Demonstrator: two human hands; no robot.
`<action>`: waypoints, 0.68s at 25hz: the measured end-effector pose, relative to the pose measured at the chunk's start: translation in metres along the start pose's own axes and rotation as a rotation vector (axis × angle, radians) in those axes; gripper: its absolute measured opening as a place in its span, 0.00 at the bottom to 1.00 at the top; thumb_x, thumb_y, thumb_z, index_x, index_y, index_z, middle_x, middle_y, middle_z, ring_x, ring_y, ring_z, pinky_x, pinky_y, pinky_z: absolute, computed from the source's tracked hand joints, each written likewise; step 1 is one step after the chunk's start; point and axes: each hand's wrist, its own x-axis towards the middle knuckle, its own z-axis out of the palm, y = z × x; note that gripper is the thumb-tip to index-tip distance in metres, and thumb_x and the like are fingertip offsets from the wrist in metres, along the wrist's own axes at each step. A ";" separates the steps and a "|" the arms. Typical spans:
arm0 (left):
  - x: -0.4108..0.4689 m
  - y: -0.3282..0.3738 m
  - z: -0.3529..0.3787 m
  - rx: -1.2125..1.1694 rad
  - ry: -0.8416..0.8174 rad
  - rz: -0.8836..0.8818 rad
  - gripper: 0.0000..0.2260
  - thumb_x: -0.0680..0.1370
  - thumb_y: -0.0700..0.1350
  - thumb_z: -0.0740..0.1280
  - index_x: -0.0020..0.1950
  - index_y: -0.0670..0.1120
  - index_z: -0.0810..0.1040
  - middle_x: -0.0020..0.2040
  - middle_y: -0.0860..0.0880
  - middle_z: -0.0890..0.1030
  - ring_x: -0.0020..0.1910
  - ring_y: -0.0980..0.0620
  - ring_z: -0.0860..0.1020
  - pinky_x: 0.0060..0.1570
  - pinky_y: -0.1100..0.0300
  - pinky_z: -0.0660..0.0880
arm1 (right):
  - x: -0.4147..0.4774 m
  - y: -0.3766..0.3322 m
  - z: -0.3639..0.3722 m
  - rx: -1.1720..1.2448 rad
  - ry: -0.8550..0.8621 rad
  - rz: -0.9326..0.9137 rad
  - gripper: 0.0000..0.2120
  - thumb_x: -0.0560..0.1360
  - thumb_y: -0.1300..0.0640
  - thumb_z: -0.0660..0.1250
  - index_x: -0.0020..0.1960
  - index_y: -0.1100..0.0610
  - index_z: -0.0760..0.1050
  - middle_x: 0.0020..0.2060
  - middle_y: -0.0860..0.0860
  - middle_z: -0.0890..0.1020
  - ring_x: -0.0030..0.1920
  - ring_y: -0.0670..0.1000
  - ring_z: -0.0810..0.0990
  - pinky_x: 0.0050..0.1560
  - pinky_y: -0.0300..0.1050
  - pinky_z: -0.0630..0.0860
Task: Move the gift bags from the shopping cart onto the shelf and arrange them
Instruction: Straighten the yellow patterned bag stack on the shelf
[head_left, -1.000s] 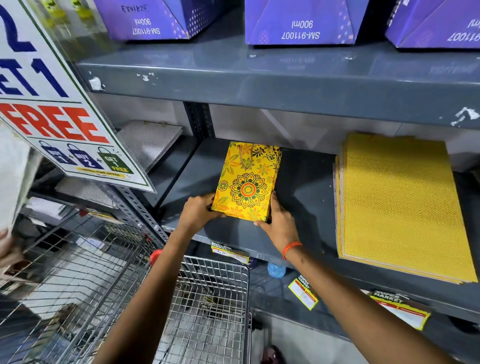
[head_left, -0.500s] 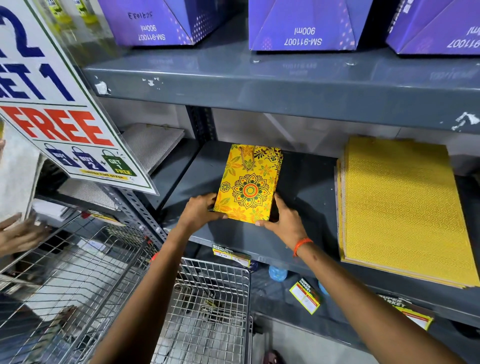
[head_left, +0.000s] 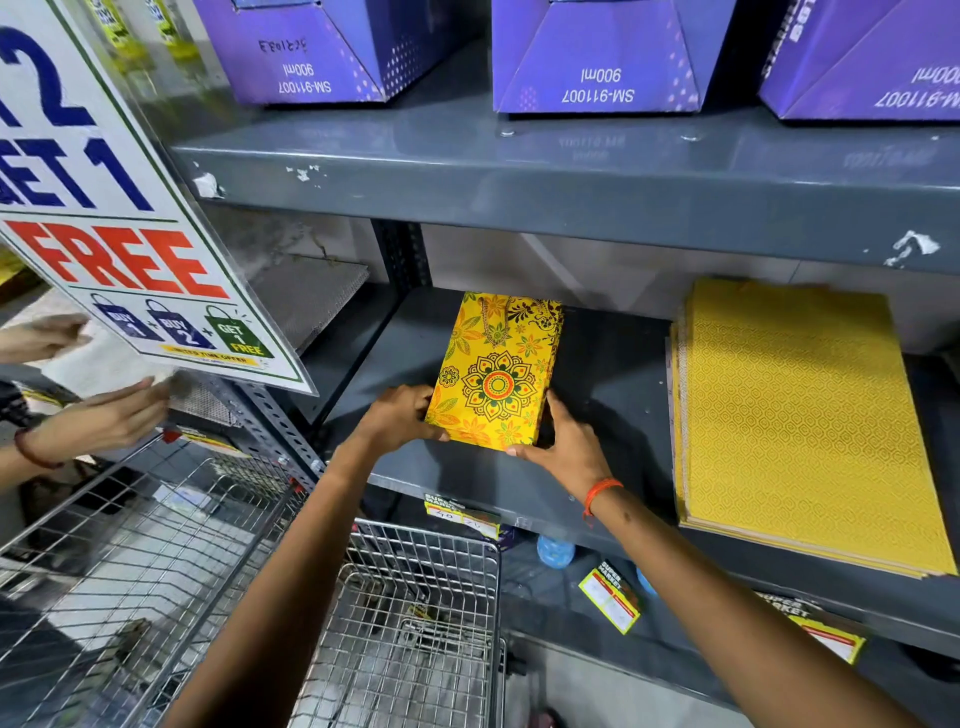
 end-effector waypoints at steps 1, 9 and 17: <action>0.000 0.000 -0.001 -0.006 -0.006 0.001 0.21 0.63 0.37 0.78 0.54 0.38 0.79 0.52 0.40 0.85 0.53 0.41 0.83 0.57 0.40 0.76 | 0.000 0.000 0.000 -0.001 0.006 0.002 0.48 0.64 0.47 0.76 0.75 0.56 0.54 0.64 0.58 0.78 0.63 0.59 0.76 0.61 0.48 0.74; -0.001 0.002 -0.004 -0.102 -0.023 -0.018 0.21 0.62 0.33 0.78 0.53 0.37 0.80 0.52 0.39 0.85 0.52 0.42 0.83 0.58 0.42 0.77 | 0.001 0.001 0.000 0.028 0.013 0.011 0.48 0.64 0.49 0.77 0.75 0.57 0.55 0.64 0.58 0.77 0.64 0.58 0.76 0.62 0.47 0.73; -0.008 -0.003 0.005 -0.110 0.023 0.027 0.23 0.64 0.32 0.77 0.58 0.39 0.79 0.54 0.40 0.84 0.55 0.44 0.82 0.62 0.48 0.76 | -0.002 -0.001 0.001 0.028 0.022 0.005 0.48 0.63 0.51 0.78 0.75 0.56 0.55 0.64 0.57 0.77 0.63 0.58 0.76 0.60 0.46 0.74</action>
